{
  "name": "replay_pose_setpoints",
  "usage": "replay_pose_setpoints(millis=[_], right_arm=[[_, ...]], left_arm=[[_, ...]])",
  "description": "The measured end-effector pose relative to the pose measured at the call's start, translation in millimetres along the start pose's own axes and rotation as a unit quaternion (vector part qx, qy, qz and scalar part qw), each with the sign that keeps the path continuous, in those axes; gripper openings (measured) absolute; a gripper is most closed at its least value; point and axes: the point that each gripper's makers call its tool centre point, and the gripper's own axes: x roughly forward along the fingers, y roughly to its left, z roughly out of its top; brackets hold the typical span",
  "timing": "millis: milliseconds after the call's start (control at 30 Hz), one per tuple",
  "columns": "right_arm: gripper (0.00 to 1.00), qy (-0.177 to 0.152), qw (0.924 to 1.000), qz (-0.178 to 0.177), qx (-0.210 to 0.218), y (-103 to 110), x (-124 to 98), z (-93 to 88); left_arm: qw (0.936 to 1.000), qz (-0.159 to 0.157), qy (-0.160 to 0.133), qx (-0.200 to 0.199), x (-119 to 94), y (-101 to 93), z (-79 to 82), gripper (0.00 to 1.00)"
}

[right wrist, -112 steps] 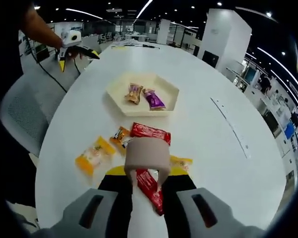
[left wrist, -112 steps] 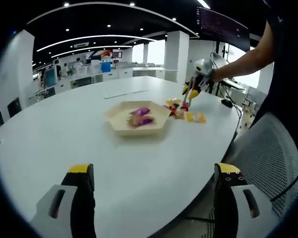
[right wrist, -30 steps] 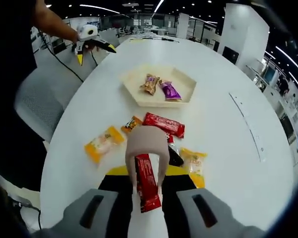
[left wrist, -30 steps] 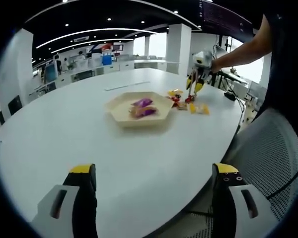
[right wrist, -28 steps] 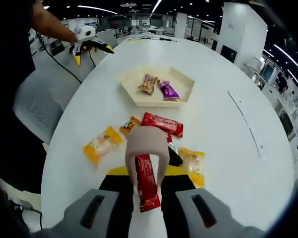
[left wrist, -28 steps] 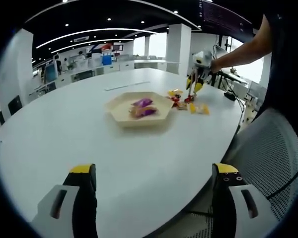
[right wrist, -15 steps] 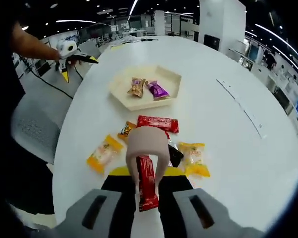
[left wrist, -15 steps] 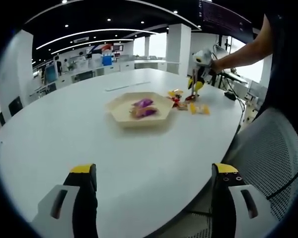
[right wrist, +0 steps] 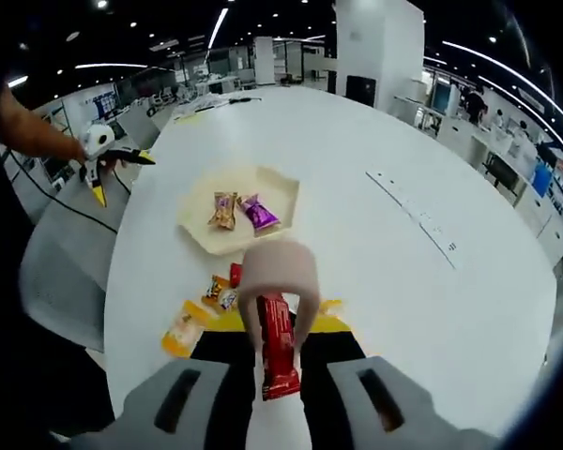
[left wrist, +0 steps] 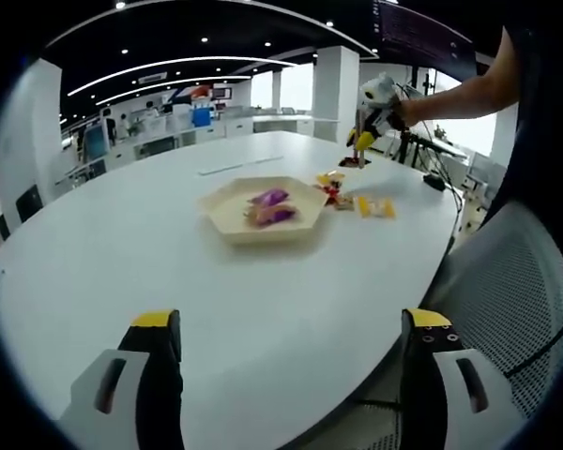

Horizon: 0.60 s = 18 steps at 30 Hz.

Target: Place the target food into the container with the food tongs after gripping and lifting it, then release it inside without dropping or visibly crushing the food.

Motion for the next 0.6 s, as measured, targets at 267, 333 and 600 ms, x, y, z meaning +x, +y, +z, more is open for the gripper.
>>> replay_pose_setpoints(millis=[267,333,600], right_arm=[[0.16,0.009,0.9996,-0.021,-0.015,-7.3,-24.9,21.8],[0.16,0.011,0.9995,-0.025,-0.018,-8.4,-32.1,28.4],[0.16,0.017,0.9987,-0.044,-0.019,-7.8,-41.7,44.7]], left_arm=[[0.9995,-0.015,-0.025,-0.009,-2.5,-5.3,10.3,0.99],[0.9991,-0.019,-0.035,-0.011,-4.1,-5.8,12.8,0.99],[0.9976,-0.031,-0.059,-0.015,-7.9,-10.7,24.5,0.99]])
